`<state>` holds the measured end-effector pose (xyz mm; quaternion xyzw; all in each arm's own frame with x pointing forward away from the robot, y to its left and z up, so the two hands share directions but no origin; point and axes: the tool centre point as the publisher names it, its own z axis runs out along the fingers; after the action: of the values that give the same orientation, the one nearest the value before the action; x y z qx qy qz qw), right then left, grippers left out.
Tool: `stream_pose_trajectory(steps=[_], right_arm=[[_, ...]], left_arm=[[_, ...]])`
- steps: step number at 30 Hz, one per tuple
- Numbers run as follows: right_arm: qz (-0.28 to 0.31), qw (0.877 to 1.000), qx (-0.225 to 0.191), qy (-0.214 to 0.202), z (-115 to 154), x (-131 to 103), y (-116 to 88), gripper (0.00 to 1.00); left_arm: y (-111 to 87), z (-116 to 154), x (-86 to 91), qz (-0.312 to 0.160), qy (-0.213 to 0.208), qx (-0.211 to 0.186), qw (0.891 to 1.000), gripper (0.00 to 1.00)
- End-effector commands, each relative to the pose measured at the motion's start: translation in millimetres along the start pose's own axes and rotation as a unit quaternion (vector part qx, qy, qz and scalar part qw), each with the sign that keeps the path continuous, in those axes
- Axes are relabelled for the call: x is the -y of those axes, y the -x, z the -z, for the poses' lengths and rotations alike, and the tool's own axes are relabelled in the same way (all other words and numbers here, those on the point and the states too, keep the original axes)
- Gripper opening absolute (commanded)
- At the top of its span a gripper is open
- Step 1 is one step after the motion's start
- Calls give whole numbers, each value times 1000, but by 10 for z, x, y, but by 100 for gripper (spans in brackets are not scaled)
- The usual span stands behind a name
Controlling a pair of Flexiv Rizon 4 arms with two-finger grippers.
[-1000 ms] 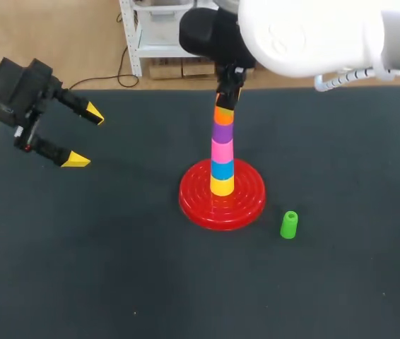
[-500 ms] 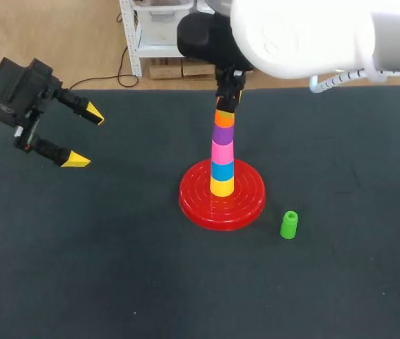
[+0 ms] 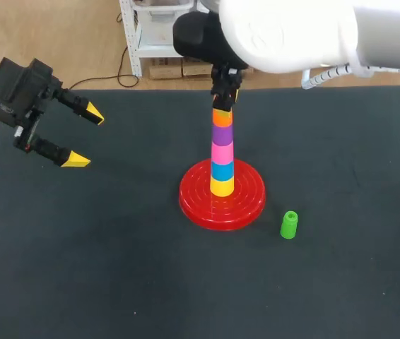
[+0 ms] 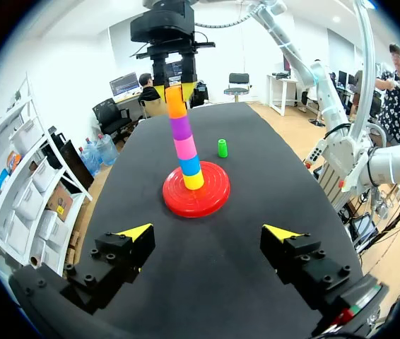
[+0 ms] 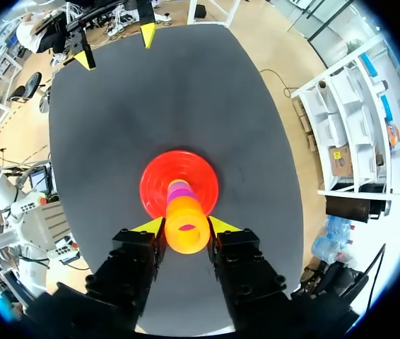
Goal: Pick up and stack the cylinders on the red base in this order: pink,purple,orange,green
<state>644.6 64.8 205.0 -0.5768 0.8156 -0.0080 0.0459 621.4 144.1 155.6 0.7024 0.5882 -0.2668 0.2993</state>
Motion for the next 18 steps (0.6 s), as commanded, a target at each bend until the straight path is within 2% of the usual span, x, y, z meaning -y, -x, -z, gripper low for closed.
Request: stream_pose_trajectory(steps=[1, 9, 10, 11, 18], right_arm=[[0, 1000, 5, -1, -52, -11, -28, 0], [-5, 1000, 4, -9, -40, -15, -14, 0], [-5, 1000, 4, -9, -40, -15, -14, 82], [-5, 1000, 4, -9, -40, -15, -14, 100], [-5, 1000, 4, -9, -40, -15, -14, 100]], left_arm=[[-11, -2, -8, -1, -1, 1, 1000, 100], [-11, -2, -8, -1, -1, 1, 1000, 100], [-11, -2, -8, -1, -1, 1, 1000, 100], [-11, -2, -8, -1, -1, 1, 1000, 100], [-11, -2, -8, -1, -1, 1, 1000, 100]])
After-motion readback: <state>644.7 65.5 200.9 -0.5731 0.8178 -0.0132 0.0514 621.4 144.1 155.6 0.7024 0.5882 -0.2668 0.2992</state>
